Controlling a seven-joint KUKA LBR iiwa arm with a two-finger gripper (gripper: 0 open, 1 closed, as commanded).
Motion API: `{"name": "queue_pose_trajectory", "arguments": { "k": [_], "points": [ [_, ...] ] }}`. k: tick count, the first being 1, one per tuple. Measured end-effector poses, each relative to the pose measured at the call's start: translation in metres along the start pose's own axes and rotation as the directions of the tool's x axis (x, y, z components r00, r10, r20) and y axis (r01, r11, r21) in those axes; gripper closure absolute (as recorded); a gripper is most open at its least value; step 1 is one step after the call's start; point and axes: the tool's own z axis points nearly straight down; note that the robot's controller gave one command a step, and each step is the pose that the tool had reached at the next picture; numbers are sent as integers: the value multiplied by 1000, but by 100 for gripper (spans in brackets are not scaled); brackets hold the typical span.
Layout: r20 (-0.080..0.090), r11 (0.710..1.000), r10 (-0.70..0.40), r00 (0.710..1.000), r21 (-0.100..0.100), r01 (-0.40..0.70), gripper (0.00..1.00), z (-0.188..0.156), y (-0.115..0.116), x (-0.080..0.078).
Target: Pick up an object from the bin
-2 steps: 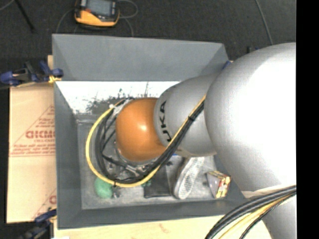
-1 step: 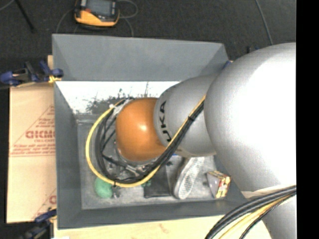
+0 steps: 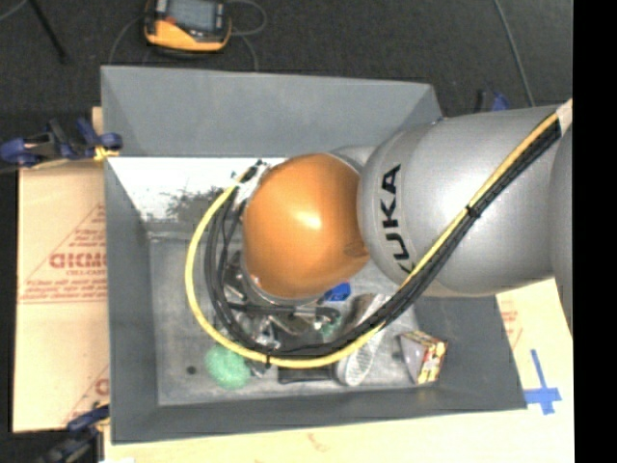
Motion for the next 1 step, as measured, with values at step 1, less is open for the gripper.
{"name": "queue_pose_trajectory", "arguments": {
  "k": [1],
  "points": [
    [-1,1000,1,1000,-1,-1,100,0,0,0]
  ]
}}
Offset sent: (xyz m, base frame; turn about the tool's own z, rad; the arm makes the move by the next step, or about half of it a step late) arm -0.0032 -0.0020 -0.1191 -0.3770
